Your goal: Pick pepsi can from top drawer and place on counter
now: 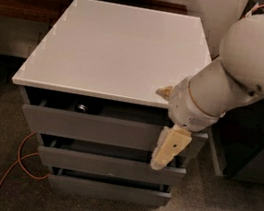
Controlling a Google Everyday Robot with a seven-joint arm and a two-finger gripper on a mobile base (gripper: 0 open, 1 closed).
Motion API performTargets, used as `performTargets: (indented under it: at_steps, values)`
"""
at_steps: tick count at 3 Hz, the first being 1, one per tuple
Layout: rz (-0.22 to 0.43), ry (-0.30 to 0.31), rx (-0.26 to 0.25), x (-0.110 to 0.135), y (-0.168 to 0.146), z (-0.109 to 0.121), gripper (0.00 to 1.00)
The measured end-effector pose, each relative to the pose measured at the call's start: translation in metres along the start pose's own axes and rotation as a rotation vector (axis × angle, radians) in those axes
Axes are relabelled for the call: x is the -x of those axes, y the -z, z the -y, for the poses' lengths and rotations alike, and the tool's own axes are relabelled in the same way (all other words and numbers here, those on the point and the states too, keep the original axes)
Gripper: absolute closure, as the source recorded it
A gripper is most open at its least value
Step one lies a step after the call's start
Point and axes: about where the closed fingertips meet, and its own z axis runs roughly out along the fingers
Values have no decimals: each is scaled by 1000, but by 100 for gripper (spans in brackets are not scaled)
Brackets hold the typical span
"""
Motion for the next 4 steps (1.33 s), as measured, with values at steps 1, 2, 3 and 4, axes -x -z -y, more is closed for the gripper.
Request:
performTargets:
  at_steps: [1,2,3,4]
  values:
    - [16,51,26,11,-40,-1,0]
    - [12,104,29,18,-75,-1,0]
    - [2,141,23,17,-105,0,0]
    - [-12,172,17,14,-132,4,0]
